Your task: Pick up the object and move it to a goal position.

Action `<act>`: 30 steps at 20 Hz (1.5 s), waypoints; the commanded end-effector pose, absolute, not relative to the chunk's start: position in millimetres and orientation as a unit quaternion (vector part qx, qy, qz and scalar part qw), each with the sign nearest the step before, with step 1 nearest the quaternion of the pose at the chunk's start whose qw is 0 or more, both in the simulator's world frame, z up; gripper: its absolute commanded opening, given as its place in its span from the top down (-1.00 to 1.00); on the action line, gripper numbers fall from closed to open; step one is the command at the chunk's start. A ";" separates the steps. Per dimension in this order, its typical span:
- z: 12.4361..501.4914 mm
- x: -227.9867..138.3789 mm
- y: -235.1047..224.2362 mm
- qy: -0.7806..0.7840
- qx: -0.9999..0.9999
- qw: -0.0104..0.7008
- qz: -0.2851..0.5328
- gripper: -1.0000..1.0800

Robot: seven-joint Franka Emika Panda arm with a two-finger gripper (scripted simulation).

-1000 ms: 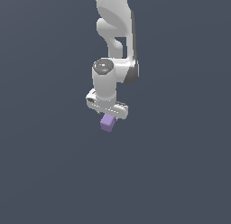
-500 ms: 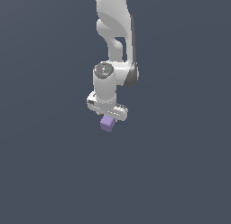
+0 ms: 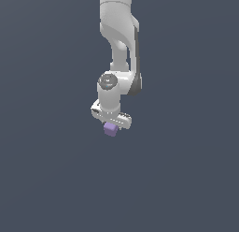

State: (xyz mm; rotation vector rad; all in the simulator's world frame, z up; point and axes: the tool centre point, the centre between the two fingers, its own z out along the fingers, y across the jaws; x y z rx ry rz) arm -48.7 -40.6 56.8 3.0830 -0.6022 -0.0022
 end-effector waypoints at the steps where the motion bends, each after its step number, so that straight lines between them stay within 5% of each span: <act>1: 55.6 -48.1 -40.6 -0.192 0.981 0.000 0.000 1.00; 17: 63.3 -51.9 -31.1 -0.191 0.982 0.000 0.000 1.00; 30: 126.2 -86.6 51.2 -0.192 0.981 0.000 0.000 1.00</act>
